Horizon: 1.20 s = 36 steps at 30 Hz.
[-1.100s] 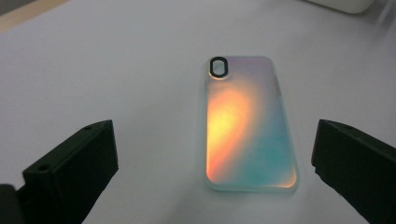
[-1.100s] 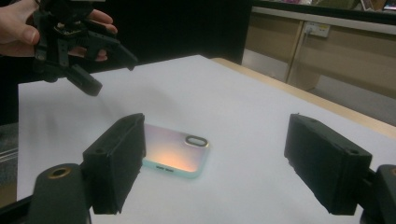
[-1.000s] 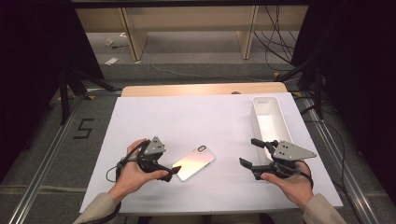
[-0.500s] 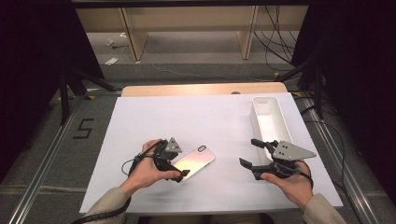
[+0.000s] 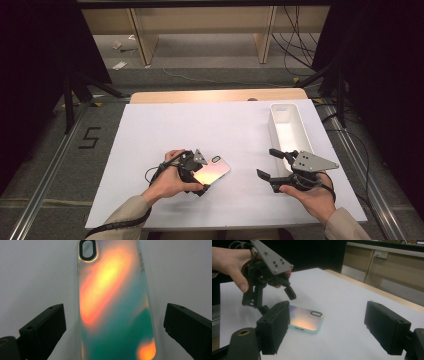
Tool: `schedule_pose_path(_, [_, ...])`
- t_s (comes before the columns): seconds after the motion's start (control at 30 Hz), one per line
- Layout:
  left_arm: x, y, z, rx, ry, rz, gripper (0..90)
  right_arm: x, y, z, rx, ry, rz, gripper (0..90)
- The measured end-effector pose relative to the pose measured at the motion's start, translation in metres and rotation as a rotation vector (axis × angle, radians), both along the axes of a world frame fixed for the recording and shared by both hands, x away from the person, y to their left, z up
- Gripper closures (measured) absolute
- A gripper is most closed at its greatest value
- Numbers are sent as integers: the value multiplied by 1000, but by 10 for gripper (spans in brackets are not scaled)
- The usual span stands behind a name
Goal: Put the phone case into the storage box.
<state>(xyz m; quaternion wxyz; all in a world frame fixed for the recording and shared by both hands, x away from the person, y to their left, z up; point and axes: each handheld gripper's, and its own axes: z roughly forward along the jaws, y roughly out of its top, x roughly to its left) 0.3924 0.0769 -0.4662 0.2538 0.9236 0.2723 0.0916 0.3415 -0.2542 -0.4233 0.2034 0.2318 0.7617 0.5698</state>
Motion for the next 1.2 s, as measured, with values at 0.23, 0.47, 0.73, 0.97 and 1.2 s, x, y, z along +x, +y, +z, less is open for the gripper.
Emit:
schedule_pose_path(0.23, [3,-5,-4,32,11,1,34,0,0,0,1,0,0,215])
schedule_pose_path(0.47, [6,-7,-7,61,24,-3,34,0,0,0,-3,5,1,214])
schedule_pose_path(0.73, [8,-8,-10,75,37,11,35,0,0,-1,-4,5,3,215])
schedule_pose_path(0.97, [10,-8,-11,79,48,17,31,0,0,-1,-5,5,3,215])
schedule_pose_path(1.2, [11,-8,-11,74,63,21,35,0,0,-1,-5,5,4,215])
